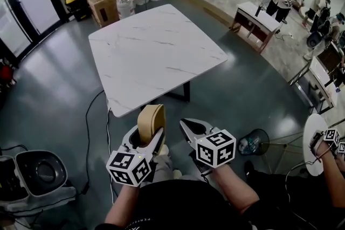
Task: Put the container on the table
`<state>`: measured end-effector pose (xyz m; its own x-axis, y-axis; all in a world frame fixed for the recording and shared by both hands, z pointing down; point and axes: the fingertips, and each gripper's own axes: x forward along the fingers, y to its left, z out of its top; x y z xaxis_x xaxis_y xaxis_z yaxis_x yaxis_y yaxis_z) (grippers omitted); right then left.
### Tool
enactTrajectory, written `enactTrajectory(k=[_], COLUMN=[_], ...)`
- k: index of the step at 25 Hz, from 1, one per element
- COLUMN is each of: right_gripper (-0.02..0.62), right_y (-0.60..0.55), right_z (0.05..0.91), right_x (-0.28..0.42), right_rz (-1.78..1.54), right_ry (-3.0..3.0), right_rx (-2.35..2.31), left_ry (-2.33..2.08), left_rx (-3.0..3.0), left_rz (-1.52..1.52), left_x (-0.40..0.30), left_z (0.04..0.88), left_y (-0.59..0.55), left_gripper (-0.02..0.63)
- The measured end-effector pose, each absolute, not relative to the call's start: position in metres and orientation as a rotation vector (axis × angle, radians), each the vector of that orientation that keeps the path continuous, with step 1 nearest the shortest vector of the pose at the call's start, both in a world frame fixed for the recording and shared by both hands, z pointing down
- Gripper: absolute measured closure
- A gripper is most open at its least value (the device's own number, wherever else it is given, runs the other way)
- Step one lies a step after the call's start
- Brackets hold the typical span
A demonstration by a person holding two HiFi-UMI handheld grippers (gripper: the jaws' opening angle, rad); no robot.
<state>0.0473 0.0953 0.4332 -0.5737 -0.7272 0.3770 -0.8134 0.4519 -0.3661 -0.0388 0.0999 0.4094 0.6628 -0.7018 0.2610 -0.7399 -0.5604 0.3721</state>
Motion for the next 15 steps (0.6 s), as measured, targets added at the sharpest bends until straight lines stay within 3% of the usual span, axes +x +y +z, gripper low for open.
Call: enactTrajectory(k=[15], right_gripper=[0.597], right_y=[0.008], right_z=[0.436], right_x=[0.045], right_rz=[0.799], right_ry=[-2.497], right_rx=[1.355], left_ry=[-1.066], left_rx=[2.417], left_rz=[0.135], left_x=[-0.03], left_z=[0.413], left_y=[0.005], left_gripper=[0.353])
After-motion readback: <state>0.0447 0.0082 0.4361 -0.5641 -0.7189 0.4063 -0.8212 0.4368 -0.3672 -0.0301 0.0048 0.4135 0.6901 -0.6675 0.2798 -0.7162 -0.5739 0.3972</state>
